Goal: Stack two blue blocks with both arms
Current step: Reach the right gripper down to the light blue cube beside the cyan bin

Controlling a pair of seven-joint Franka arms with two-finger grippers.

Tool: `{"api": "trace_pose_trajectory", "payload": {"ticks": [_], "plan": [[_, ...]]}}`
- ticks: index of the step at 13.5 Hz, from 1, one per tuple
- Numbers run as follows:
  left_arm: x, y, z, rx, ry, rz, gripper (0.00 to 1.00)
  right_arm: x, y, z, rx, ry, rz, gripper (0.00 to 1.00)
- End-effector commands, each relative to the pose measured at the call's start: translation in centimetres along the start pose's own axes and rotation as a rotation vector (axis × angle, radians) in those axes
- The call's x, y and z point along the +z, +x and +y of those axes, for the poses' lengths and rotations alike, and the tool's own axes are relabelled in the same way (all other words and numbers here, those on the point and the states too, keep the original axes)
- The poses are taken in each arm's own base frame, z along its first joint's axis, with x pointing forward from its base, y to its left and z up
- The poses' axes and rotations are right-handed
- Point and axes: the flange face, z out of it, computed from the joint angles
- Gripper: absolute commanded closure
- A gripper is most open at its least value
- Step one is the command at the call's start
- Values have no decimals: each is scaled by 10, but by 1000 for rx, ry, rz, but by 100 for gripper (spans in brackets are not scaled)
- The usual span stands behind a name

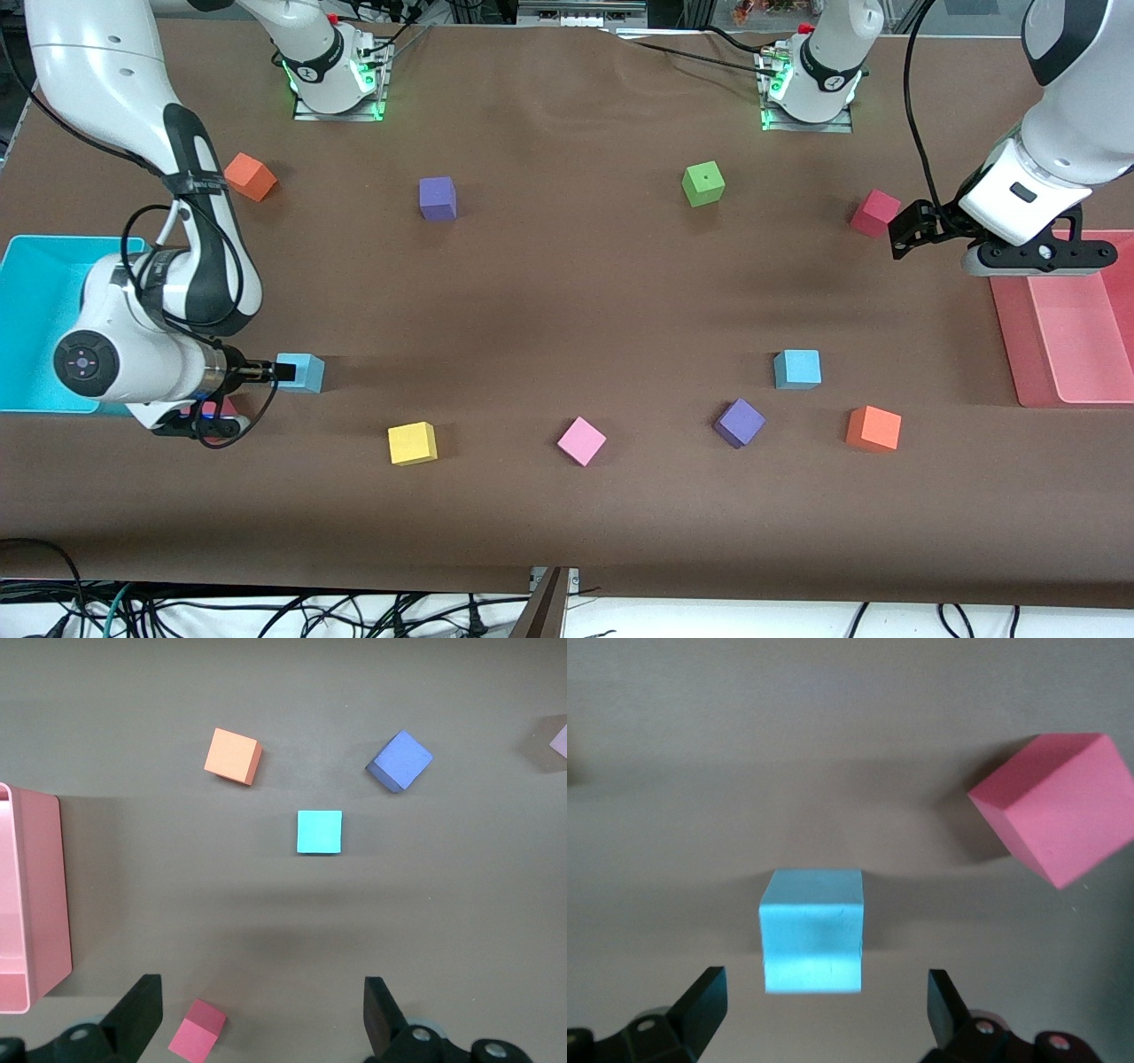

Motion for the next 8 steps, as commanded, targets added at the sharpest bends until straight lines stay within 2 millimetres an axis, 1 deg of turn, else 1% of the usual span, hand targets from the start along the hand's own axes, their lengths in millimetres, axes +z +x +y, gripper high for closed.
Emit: {"api": "trace_pose_trajectory", "payload": {"ticks": [1,3,6,8], "plan": [[-4,4,2,-5,-19,2,0,22,-8,2,24,11,14,0],[-4,4,2,-4,-19,1,0,31,-8,1,54,16,4,0],[-3,3,2,-6,-18,-8,0,42,-8,-18,54,8,-4,0],[-3,3,2,-6,-18,-8,0,53,-8,-18,54,7,-9,0]]}}
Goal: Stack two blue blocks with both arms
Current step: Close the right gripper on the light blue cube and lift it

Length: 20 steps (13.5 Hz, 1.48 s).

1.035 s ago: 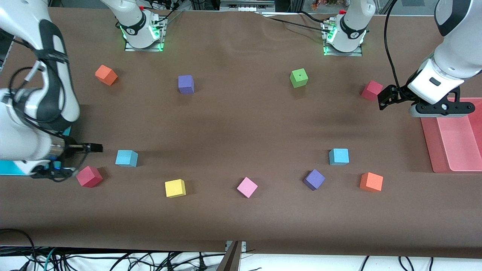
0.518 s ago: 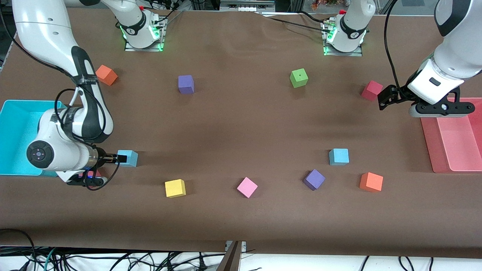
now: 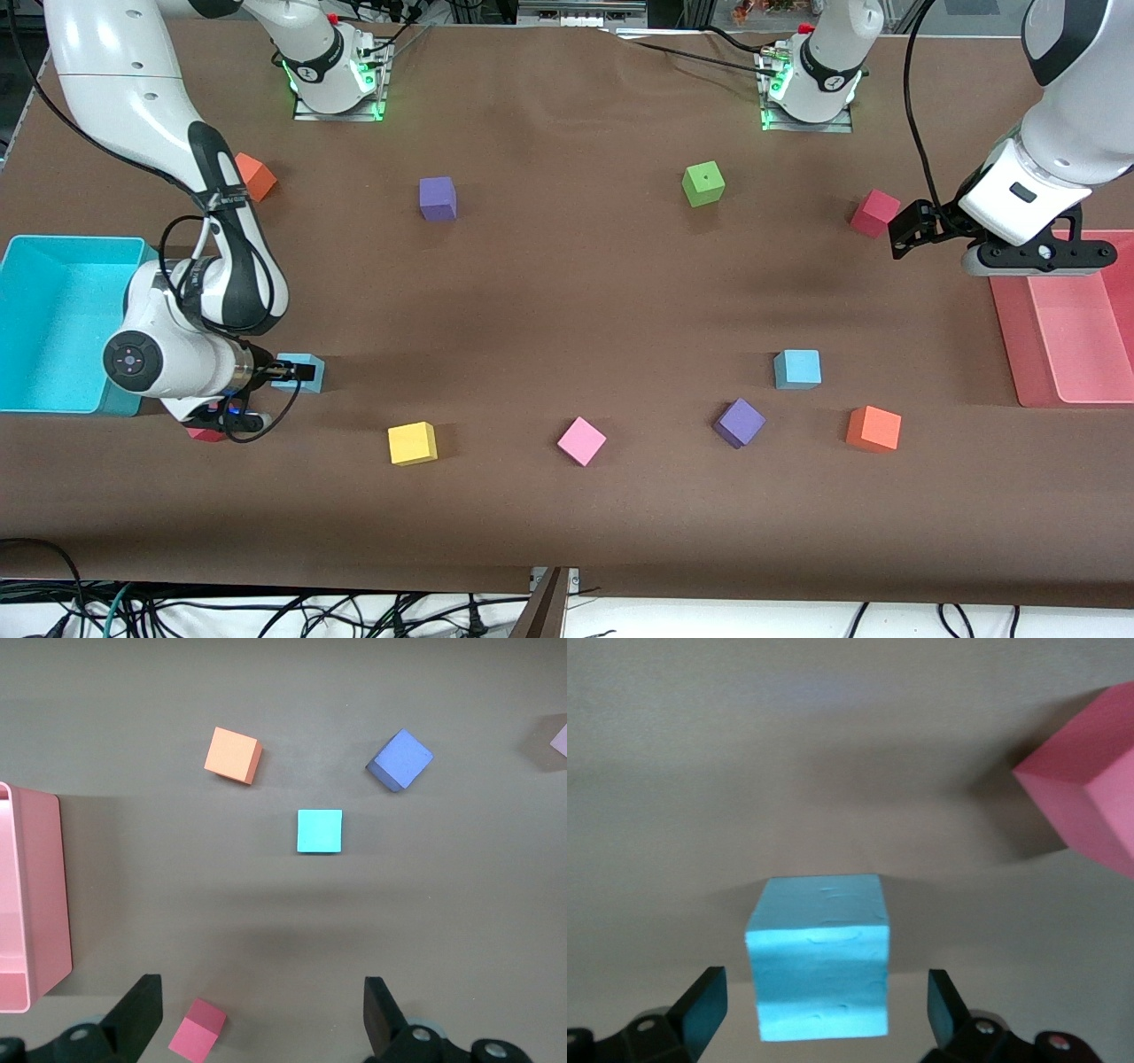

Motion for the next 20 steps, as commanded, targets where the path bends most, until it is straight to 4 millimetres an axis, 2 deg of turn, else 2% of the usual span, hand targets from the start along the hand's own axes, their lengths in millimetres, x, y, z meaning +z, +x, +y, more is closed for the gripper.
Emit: {"api": "trace_pose_trajectory", "payload": {"ticks": [1,4,5,6,7,9,10,11,12,13,15,17,20], "plan": [[-3,3,2,-6,-18,-8,0,16,-2,-3,17,8,1,0],[-3,3,3,-3,-18,-8,0,26,-4,-2,18,8,7,2],[-3,3,3,-3,-18,-8,0,26,-4,-1,20,8,7,19],[-3,3,3,-3,-18,-8,0,27,-5,-2,18,7,2,43],[-3,3,3,-3,-18,-8,0,23,-4,-2,21,8,7,63],[-3,3,4,-1,-18,-8,0,6,1,-5,1,8,36,68],[-3,3,4,-1,-18,-8,0,-3,2,-12,-9,8,47,68],[-3,3,4,-1,-18,-8,0,-19,1,-27,-29,7,59,68],[-3,3,4,-1,-18,-8,0,-35,-2,-52,-61,7,66,68],[-3,3,4,-1,-18,-8,0,-50,-9,-85,-96,3,65,68],[-3,3,4,-1,-18,-8,0,-80,-30,-163,-54,-5,70,67],[-3,2,4,-1,-17,-9,0,-94,-61,-255,-3,-3,104,67],[-3,2,4,-1,-17,-9,0,-99,-111,-356,59,52,122,67]]}}
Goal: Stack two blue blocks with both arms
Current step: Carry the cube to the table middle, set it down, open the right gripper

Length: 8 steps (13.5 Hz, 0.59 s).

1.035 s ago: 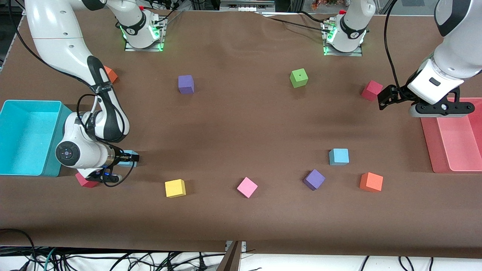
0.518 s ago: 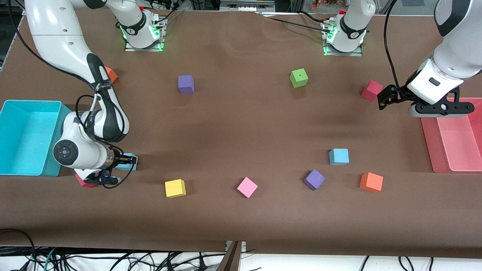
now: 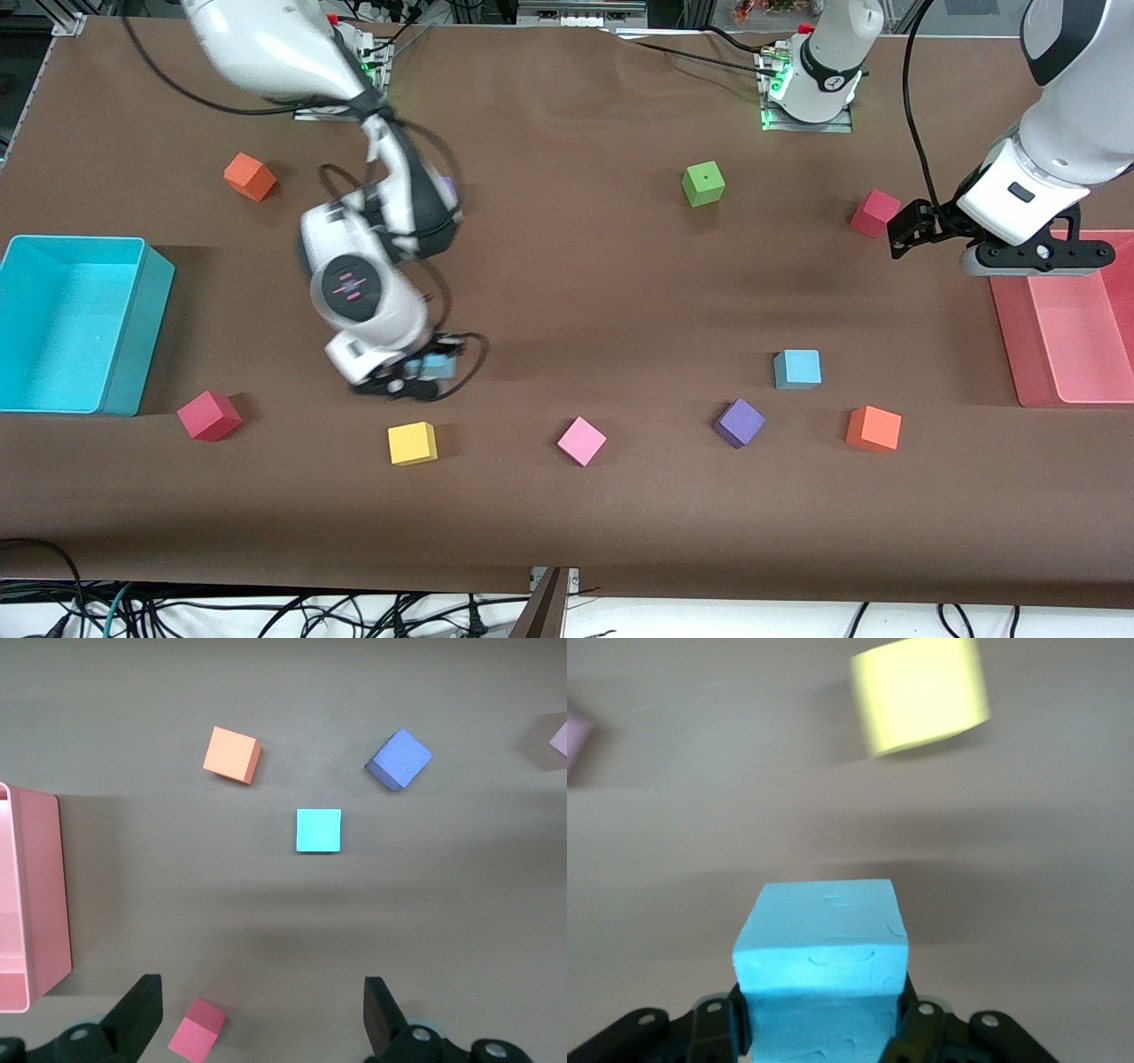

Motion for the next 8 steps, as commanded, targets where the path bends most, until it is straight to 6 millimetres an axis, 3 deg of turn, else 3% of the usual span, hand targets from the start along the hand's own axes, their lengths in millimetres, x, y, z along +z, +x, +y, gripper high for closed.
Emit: {"api": "trace_pose_trajectory", "payload": {"ticks": [1,3,5,8], "plan": [[-3,3,2,-3,-18,-8,0,-7,-32,-67,81,70,-8,67],[-3,3,2,-3,-18,-8,0,-3,-68,-116,115,124,1,66],[-3,3,2,-3,-18,-8,0,18,-103,-159,98,146,16,65],[-3,3,2,-3,-18,-8,0,64,-130,-189,109,143,11,59]]}}
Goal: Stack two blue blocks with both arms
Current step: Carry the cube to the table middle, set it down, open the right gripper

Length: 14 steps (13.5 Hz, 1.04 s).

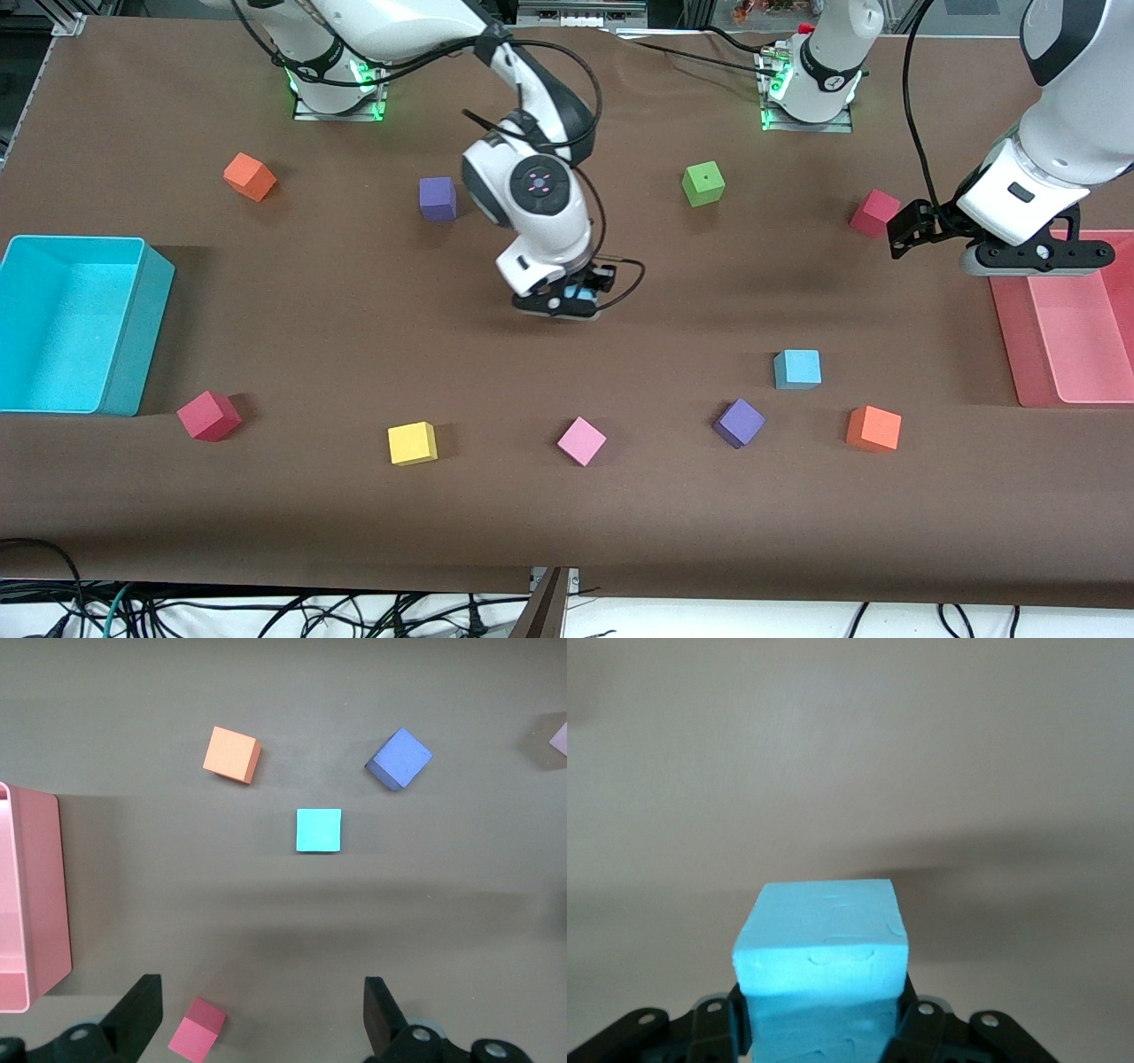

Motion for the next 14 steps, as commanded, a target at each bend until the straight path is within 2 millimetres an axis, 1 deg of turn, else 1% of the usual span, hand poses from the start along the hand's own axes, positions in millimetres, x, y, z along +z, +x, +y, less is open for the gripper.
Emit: {"api": "trace_pose_trajectory", "payload": {"ticks": [1,2,4,6,7,8,9,10,11,12,13,14], "plan": [[-4,3,2,-3,-18,-8,0,36,-8,-11,27,9,-5,58],[-4,3,2,-3,-18,-8,0,48,-15,-13,18,-3,-14,58],[-4,3,2,-3,-18,-8,0,61,-22,-15,9,-18,-24,57],[-4,3,2,-3,-18,-8,0,74,-30,-16,3,-33,-34,55],[-4,3,2,-3,-18,-8,0,80,-31,-15,3,-40,-37,45],[-4,3,2,-3,-18,-8,0,80,-31,-15,4,-41,-36,10],[-4,3,2,-3,-18,-8,0,75,-30,-16,-18,-43,-23,0],[-4,3,2,-3,-18,-8,0,70,-28,-16,-32,-44,-10,0],[-4,3,2,-5,-18,-8,0,58,-25,-19,-58,-35,3,0],[-4,3,2,-3,-18,-8,0,44,-18,-19,-81,-24,12,0],[-4,3,2,-3,-18,-8,0,33,-11,-15,-108,-32,11,0],[-4,3,2,-3,-18,-8,0,15,2,-7,-149,-35,4,0]]}}
